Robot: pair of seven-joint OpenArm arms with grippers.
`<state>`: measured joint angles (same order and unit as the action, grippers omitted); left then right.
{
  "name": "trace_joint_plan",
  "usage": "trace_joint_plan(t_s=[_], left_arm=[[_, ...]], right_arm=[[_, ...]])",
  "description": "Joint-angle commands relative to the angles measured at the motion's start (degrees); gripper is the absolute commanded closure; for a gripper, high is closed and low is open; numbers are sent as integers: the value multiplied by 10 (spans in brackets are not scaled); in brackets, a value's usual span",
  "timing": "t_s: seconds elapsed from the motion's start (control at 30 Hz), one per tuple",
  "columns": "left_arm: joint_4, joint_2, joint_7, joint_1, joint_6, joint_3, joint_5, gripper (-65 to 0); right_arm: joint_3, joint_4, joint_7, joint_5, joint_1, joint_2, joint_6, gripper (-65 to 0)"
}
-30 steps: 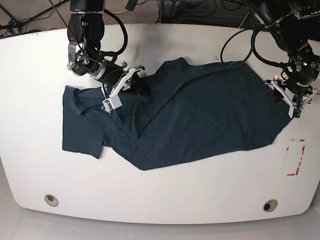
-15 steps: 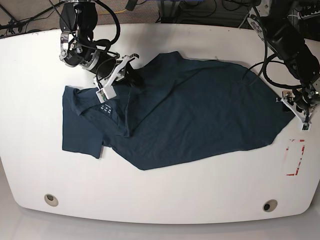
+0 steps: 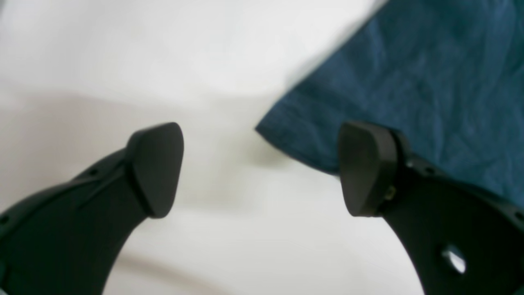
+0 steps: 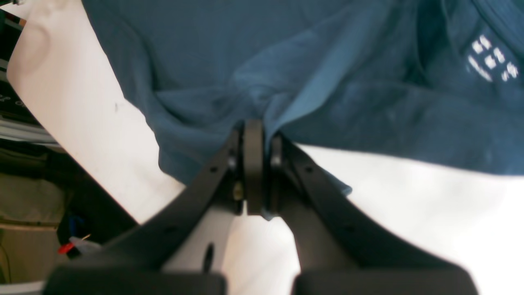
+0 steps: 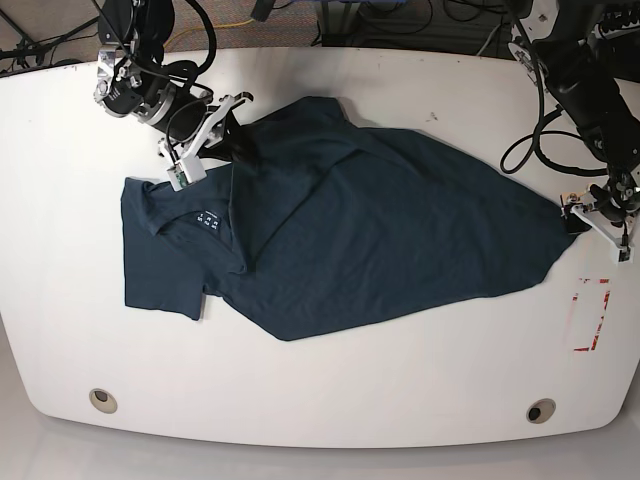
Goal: Fold the T-shirt properly
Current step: 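Move the left gripper to the shirt's hem corner and grasp it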
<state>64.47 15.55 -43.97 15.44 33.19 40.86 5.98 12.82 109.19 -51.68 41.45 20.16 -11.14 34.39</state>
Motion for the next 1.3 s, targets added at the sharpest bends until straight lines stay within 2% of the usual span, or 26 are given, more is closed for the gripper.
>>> trace_joint_plan(t_s=[0.0, 0.13, 0.27, 0.5, 0.6, 0.8, 1.07, 1.2, 1.27], left_arm=[[-9, 8, 10, 12, 1, -6, -7, -556], [-16, 8, 13, 11, 2, -21, -8, -556], [-17, -7, 37, 10, 2, -25, -8, -556], [-35, -20, 41, 12, 2, -25, -21, -554], [-32, -22, 34, 6, 3, -25, -58, -554], [-32, -18, -1, 6, 49, -21, -97, -554], [-33, -14, -5, 6, 56, -19, -106, -554], [-36, -13, -36, 6, 68, -2, -149, -553], [-36, -13, -42, 6, 68, -6, -160, -525]], right_arm=[[1, 14, 13, 13, -6, -2, 2, 0], [1, 15, 13, 13, -2, -2, 2, 0], [0, 15, 13, 13, -3, -2, 2, 0], [0, 15, 13, 13, -2, -2, 2, 0], [0, 15, 13, 12, -2, -2, 2, 0], [0, 13, 13, 11, -3, -2, 2, 0], [0, 11, 13, 10, -4, -2, 2, 0], [0, 11, 13, 10, -4, -2, 2, 0], [0, 11, 13, 10, -4, -2, 2, 0]])
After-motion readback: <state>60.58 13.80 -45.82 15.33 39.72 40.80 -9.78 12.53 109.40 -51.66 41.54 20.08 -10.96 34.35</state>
